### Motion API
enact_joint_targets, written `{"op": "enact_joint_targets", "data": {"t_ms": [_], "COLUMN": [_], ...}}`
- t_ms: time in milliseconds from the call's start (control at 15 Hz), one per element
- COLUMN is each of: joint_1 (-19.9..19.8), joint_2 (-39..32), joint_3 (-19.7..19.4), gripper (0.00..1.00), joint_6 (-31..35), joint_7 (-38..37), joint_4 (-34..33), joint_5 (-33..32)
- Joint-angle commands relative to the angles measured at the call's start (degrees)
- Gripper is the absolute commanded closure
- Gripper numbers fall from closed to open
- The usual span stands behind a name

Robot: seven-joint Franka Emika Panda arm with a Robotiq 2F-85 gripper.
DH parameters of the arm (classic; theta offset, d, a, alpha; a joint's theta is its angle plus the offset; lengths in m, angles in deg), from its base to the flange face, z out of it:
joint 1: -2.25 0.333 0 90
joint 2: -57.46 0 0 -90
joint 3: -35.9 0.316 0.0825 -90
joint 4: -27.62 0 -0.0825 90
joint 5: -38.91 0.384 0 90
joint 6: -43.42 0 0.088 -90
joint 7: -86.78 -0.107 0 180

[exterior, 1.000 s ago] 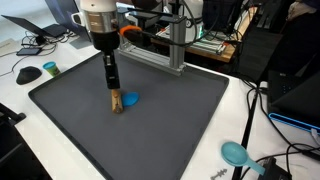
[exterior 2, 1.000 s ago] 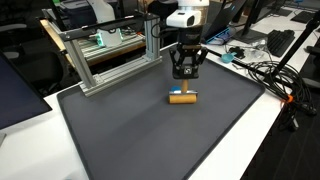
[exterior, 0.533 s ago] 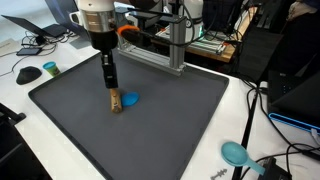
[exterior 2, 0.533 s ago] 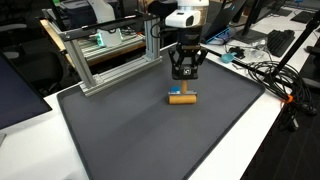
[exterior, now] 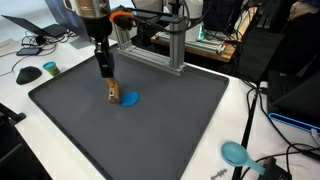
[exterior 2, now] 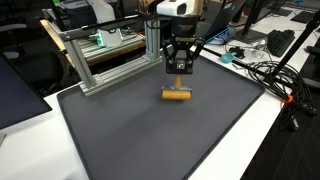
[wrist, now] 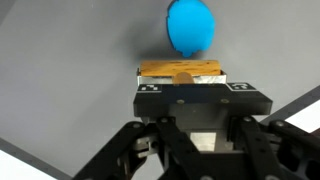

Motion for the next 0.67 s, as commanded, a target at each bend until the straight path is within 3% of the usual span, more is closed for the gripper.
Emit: {"op": "enact_joint_targets", "data": {"t_ms": [0, 133, 333, 600], "joint_1": [-0.5, -1.4, -2.4, -2.5], "joint_2": [4.3, 5.1, 5.3, 4.0], "joint_3": [1.7, 3.1, 4.2, 3.8], "gripper": [0.78, 0.78, 0.78, 0.78], "joint_6": [-8.8, -10.3, -6.9, -3.1], "joint_7": [-3.6, -5.4, -7.0, -11.7], "joint_4": [-0.2, -0.4, 0.9, 2.0], "joint_5": [3.4, 7.5, 14.2, 16.0]}}
